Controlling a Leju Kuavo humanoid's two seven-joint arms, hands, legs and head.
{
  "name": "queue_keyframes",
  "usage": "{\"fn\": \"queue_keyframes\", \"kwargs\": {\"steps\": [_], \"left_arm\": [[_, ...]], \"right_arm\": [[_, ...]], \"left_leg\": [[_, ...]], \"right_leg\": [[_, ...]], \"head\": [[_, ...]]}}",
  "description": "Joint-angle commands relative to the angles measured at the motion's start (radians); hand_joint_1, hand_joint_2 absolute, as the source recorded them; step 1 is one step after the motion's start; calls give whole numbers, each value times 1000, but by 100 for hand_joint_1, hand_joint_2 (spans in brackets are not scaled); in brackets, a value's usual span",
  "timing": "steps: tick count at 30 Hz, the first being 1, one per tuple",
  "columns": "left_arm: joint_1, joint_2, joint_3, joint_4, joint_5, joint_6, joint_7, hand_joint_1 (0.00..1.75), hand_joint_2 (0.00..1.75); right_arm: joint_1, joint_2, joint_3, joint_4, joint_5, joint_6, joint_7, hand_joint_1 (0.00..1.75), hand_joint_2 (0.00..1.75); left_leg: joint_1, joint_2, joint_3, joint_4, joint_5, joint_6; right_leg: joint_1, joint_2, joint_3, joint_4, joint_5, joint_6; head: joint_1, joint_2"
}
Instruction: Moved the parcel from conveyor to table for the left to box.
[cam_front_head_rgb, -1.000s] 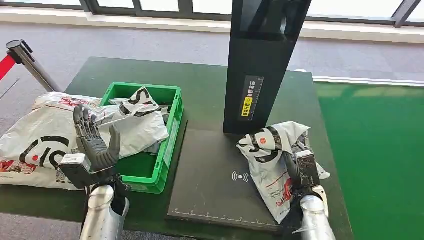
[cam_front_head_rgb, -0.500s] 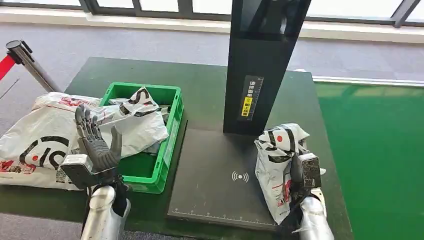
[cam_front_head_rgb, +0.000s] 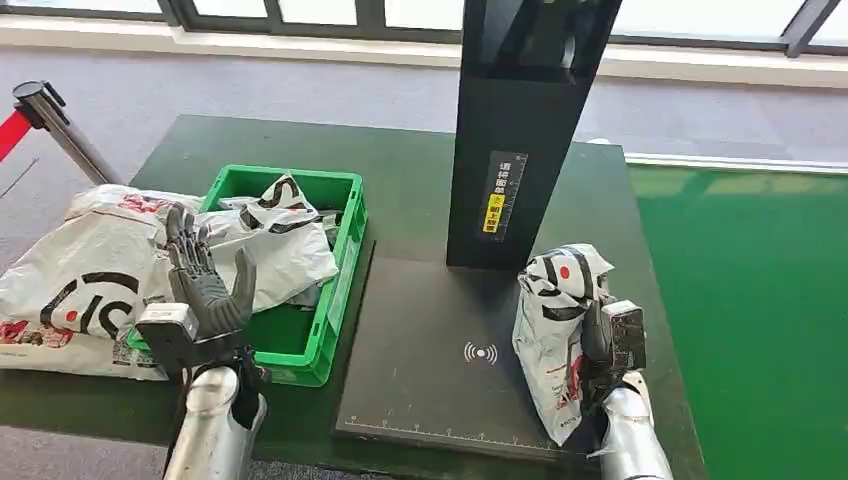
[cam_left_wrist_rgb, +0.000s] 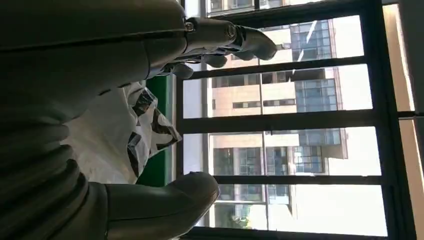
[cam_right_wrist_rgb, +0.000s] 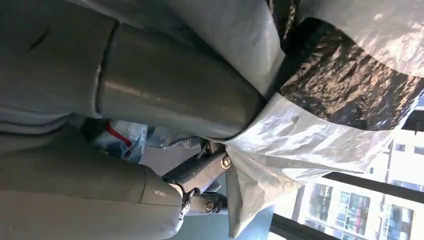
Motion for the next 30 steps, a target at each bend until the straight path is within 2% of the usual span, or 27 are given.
{"fn": "queue_keyframes", "kwargs": {"steps": [1,2,3,4,5,6,7,8,9,10,11,12,15,20,26,30], "left_arm": [[-46,35,-30,76,-3,17,5,0,175],[-46,35,-30,76,-3,17,5,0,175],[-45,38,-34,71,-4,13,5,0,175],[-46,39,-37,70,-5,11,5,0,175],[-44,42,-50,69,-13,12,5,0,175],[-45,41,-51,71,-13,9,5,0,175],[-45,39,-50,73,-14,12,5,0,175],[-43,37,-47,70,-17,18,5,0,175],[-40,38,-47,68,-17,18,5,0,175],[-36,37,-43,66,-16,20,5,0,175],[-41,38,-43,73,-18,4,5,0,175],[-43,36,-40,75,-20,9,5,0,175],[-47,33,-40,78,-23,4,5,0,175],[-48,30,-36,77,-24,5,5,0,175],[-45,23,-29,72,-31,5,5,0,175],[-48,22,-29,75,-32,4,5,0,175]], "right_arm": [[20,-17,13,-55,-40,61,-41,0,0],[20,-17,13,-55,-40,61,-41,0,0],[57,-11,36,-158,-89,135,-41,0,0],[68,-14,47,-182,-96,151,-41,0,0],[125,-22,105,-363,-204,279,-41,0,0],[144,-20,114,-409,-230,318,-41,0,0],[155,-18,131,-429,-195,288,-41,0,0],[154,-25,156,-405,-99,172,-41,0,0],[146,-25,164,-373,-56,120,-41,0,0],[155,-40,223,-421,-38,77,-41,0,0],[182,-50,245,-505,-189,207,-41,0,0],[183,-46,242,-491,-120,98,-41,0,0],[187,-51,262,-533,-169,122,-41,0,0],[188,-54,271,-542,-156,105,-41,0,0],[178,-49,260,-512,-109,-7,-41,0,0],[188,-48,245,-524,-135,9,-41,0,0]], "left_leg": [[0,0,1,-2,1,0],[0,0,1,-2,1,0],[-1,0,1,-2,1,0],[-1,-1,0,-1,0,0],[-1,-1,0,-2,1,0],[-1,-2,-2,0,0,0],[-1,-2,-1,-1,0,0],[-1,-1,-1,0,0,0],[-1,-1,0,-1,-1,0],[-1,0,0,-1,-1,0],[-1,2,1,-2,-1,0],[-1,2,0,-1,-1,-1],[-1,1,0,-2,-1,-1],[0,2,-1,-1,-1,-1],[0,2,0,-1,-1,-1],[-1,2,0,-2,-1,-1]], "right_leg": [[0,-2,1,-1,0,-1],[0,-2,1,-2,0,-1],[0,-2,1,-1,0,-1],[0,-2,0,0,0,-1],[-1,-2,0,0,0,-2],[-1,-3,-2,1,-1,-1],[-1,-3,0,0,-1,-2],[-1,-2,-1,1,-1,-1],[-1,-1,0,1,-1,-2],[0,0,0,0,-1,-2],[0,2,1,-1,-1,-2],[-1,1,-1,0,-1,-2],[-1,0,-2,0,-1,-2],[0,1,-2,0,-1,-2],[0,1,-1,0,-1,-2],[0,1,-1,0,-1,-2]], "head": [[0,0],[0,0],[0,0],[0,0],[0,0],[0,0],[0,0],[0,0],[0,0],[0,0],[0,0],[0,0],[0,0],[0,0],[0,0],[0,0]]}}
